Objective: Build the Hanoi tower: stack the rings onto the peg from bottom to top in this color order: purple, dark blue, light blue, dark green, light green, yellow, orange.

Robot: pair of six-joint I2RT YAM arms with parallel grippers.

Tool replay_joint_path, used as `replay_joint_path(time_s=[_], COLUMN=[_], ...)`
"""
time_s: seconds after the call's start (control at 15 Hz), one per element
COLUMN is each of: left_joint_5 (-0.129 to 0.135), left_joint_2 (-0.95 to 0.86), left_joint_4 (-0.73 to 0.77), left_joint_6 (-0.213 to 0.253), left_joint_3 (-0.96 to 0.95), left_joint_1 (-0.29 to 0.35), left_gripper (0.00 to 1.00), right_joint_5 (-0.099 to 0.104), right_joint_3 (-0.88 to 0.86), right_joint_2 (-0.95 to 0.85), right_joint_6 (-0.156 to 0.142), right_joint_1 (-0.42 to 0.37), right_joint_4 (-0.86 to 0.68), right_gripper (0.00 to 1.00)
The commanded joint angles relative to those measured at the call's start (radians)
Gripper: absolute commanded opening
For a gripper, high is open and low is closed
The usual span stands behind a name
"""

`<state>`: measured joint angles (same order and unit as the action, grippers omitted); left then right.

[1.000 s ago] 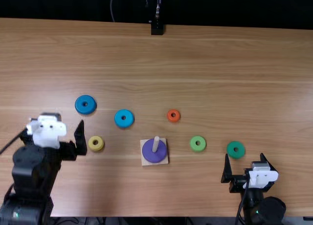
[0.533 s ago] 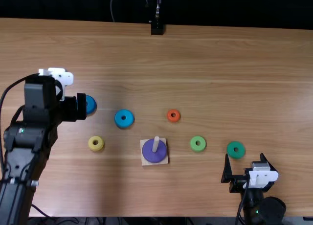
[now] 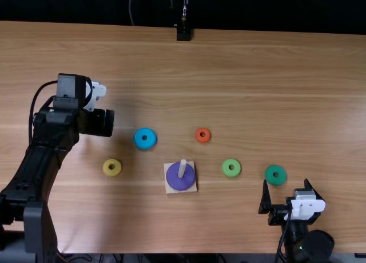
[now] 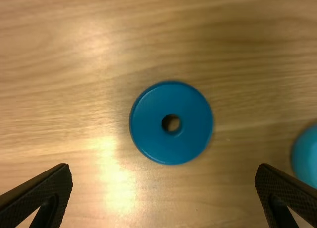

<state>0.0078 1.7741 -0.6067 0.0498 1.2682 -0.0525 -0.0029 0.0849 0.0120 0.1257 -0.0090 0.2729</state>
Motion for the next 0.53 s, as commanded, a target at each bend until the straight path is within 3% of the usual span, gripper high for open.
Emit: replay_joint_path(time_s=[0.0, 0.47], left_joint_5=[0.014, 0.012], left_joint_2=[0.048, 0.159], left_joint_4=[0.003, 0.001], left_joint_6=[0.016, 0.018], left_joint_3=[0.059, 0.085], left_joint_1=[-0.010, -0.023], left_gripper=[1.00, 1.00], right_joint_5=[0.014, 0.014], right_joint_3=[-0.066, -0.066], right_joint_2=[-0.012, -0.012], right_joint_6=[-0.001, -0.001], right_joint_1=[-0.006, -0.006], right_joint_4=[0.069, 0.069], right_gripper=[1.00, 1.00])
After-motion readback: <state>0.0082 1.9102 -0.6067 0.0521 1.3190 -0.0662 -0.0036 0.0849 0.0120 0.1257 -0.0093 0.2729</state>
